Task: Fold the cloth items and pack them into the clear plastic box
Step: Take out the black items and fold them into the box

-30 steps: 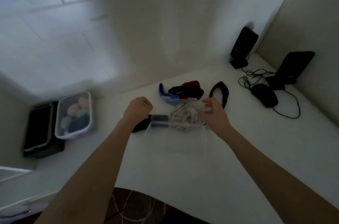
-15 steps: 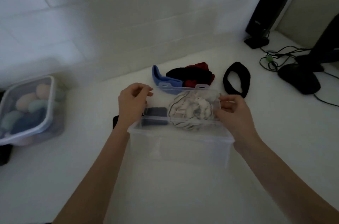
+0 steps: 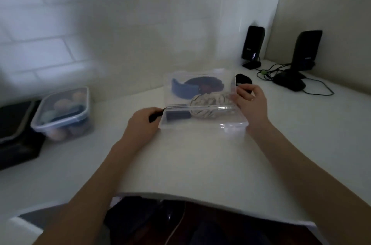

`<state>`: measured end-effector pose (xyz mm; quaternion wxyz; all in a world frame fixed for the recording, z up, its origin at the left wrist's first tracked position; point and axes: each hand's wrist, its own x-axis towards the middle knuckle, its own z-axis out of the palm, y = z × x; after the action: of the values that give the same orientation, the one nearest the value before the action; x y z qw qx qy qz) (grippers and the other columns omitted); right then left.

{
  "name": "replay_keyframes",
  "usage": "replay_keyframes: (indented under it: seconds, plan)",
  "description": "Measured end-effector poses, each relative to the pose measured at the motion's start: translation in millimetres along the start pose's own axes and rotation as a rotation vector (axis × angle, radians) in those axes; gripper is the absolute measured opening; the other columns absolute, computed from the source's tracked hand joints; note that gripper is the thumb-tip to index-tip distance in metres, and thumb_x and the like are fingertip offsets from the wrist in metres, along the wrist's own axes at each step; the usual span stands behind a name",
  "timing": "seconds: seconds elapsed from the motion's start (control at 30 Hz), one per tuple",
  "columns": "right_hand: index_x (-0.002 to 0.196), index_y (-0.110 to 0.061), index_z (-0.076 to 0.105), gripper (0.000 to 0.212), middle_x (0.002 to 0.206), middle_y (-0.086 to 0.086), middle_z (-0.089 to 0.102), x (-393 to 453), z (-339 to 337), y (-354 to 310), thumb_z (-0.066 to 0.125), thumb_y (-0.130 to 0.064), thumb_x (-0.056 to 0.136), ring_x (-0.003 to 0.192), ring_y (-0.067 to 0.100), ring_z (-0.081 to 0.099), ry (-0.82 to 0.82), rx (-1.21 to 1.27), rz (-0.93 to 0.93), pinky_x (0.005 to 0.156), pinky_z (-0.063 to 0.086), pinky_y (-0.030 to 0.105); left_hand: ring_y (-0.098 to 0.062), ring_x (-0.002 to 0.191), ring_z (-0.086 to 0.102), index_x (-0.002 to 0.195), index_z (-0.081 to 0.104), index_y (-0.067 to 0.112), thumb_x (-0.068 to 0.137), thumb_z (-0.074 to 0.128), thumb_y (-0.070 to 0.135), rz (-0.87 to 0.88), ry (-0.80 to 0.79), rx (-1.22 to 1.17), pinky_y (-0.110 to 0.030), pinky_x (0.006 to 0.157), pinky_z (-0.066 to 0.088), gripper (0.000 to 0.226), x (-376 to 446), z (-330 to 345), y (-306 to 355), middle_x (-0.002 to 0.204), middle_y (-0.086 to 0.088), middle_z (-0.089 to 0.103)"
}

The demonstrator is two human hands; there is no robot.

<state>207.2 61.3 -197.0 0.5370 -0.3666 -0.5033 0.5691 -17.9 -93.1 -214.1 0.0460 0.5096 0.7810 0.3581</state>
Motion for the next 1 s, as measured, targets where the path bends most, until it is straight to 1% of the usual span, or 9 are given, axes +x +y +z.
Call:
replay_keyframes:
  seconds: [0.13, 0.27, 0.4, 0.5, 0.57, 0.67, 0.8, 0.9, 1.0]
  plan:
    - [0.108, -0.004, 0.057, 0.029, 0.108, 0.012, 0.068, -22, -1, -7, 0.069, -0.004, 0.081, 0.101, 0.018, 0.066, 0.048, 0.006, -0.052, 0.087, 0.054, 0.029, -0.027, 0.085, 0.063, 0.091, 0.067, 0.010, 0.073, 0.041, 0.033, 0.025, 0.001, 0.099, -0.036, 0.075, 0.049, 0.039, -23, 1, 3, 0.090, -0.008, 0.070]
    - [0.106, -0.005, 0.060, 0.030, 0.108, 0.012, 0.070, -33, -2, -7, 0.072, -0.007, 0.079, 0.100, 0.018, 0.067, 0.116, -0.011, -0.073, 0.089, 0.054, 0.032, -0.032, 0.077, 0.059, 0.084, 0.060, 0.003, 0.089, 0.049, 0.020, 0.057, 0.122, 0.134, -0.038, 0.066, 0.046, 0.021, -31, 11, -3, 0.082, -0.014, 0.065]
    - [0.103, -0.009, 0.061, 0.023, 0.104, 0.011, 0.072, -35, -1, -6, 0.071, -0.012, 0.082, 0.098, 0.020, 0.069, 0.174, -0.046, -0.107, 0.090, 0.055, 0.037, -0.019, 0.080, 0.055, 0.100, 0.060, 0.002, 0.095, 0.046, 0.012, -0.046, 0.391, -0.201, -0.020, 0.064, 0.033, 0.018, -41, 2, 4, 0.089, -0.004, 0.061]
    - [0.101, -0.011, 0.060, 0.020, 0.103, 0.006, 0.072, -33, -1, -6, 0.069, -0.014, 0.083, 0.094, 0.014, 0.069, 0.172, -0.107, -0.128, 0.090, 0.055, 0.038, -0.021, 0.077, 0.059, 0.109, 0.058, 0.006, 0.096, 0.045, 0.013, -0.102, 0.546, -0.394, -0.023, 0.065, 0.043, 0.020, -47, -10, 11, 0.092, -0.004, 0.062]
    - [0.101, -0.012, 0.060, 0.020, 0.103, 0.006, 0.072, -30, -1, -5, 0.069, -0.015, 0.084, 0.092, 0.014, 0.068, 0.180, -0.152, -0.141, 0.088, 0.055, 0.037, -0.016, 0.068, 0.060, 0.111, 0.058, 0.008, 0.098, 0.043, 0.018, -0.130, 0.566, -0.547, -0.019, 0.056, 0.047, 0.022, -41, -17, 14, 0.091, -0.009, 0.064]
    - [0.104, -0.009, 0.061, 0.022, 0.103, 0.008, 0.072, -24, 1, -2, 0.068, -0.011, 0.083, 0.092, 0.016, 0.069, 0.179, -0.159, -0.146, 0.087, 0.056, 0.039, -0.003, 0.051, 0.054, 0.111, 0.060, 0.006, 0.098, 0.045, 0.022, -0.105, 0.491, -0.824, -0.015, 0.048, 0.044, 0.025, -28, -30, 31, 0.074, -0.006, 0.061]
    - [0.105, -0.011, 0.060, 0.023, 0.099, 0.006, 0.073, -18, 0, 3, 0.067, -0.008, 0.084, 0.091, 0.020, 0.070, 0.133, -0.120, -0.151, 0.087, 0.056, 0.046, -0.011, 0.058, 0.052, 0.106, 0.063, 0.018, 0.093, 0.055, 0.019, 0.007, 0.187, -1.037, -0.021, 0.056, 0.047, 0.015, -18, -27, 69, 0.071, -0.001, 0.059]
    - [0.105, -0.011, 0.056, 0.024, 0.105, 0.009, 0.071, -15, -3, 1, 0.065, -0.003, 0.084, 0.085, 0.020, 0.068, 0.087, -0.153, -0.209, 0.078, 0.057, 0.035, -0.010, 0.057, 0.054, 0.100, 0.069, 0.019, 0.092, 0.056, 0.011, 0.123, 0.034, -0.973, -0.021, 0.057, 0.048, 0.017, -5, -13, 92, 0.070, 0.005, 0.065]
    - [0.110, -0.015, 0.053, 0.031, 0.108, 0.007, 0.064, -16, -5, -7, 0.067, -0.008, 0.083, 0.086, 0.017, 0.061, 0.033, -0.418, -0.420, 0.074, 0.053, 0.025, -0.011, 0.053, 0.059, 0.092, 0.069, 0.018, 0.091, 0.058, 0.014, 0.083, -0.076, -0.889, -0.021, 0.057, 0.052, 0.012, 12, -4, 100, 0.076, -0.002, 0.064]
